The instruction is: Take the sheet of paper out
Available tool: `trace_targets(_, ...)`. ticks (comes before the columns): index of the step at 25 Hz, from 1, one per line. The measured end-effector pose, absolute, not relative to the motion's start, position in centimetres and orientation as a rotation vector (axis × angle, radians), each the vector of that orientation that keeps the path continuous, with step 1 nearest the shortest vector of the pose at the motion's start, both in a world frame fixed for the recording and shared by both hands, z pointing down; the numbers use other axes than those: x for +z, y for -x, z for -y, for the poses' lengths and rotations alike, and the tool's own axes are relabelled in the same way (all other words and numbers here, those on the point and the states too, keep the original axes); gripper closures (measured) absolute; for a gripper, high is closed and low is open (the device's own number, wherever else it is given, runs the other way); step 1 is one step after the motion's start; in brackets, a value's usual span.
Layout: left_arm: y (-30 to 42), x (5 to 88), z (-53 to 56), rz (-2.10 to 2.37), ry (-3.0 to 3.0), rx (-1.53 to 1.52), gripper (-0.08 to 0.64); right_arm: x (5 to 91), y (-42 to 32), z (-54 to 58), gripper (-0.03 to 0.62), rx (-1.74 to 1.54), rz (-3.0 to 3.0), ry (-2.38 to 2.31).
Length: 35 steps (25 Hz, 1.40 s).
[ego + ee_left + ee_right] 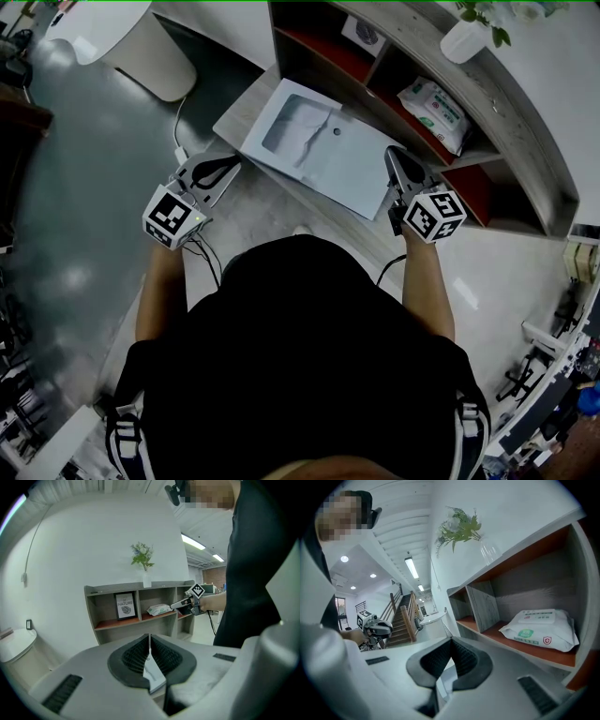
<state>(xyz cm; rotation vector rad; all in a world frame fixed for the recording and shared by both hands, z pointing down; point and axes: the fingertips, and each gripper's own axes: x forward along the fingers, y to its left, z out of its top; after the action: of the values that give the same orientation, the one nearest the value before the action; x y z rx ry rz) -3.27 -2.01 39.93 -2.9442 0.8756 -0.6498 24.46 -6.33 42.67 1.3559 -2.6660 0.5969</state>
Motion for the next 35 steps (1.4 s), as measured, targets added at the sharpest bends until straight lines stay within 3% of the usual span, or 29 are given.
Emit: trace_targets(35,2.9,40.1,-1.2,-0.860,2.938,-0.671,0.532,43.1,-25.3,4.8,0.578,0.650,2.690,-1.362)
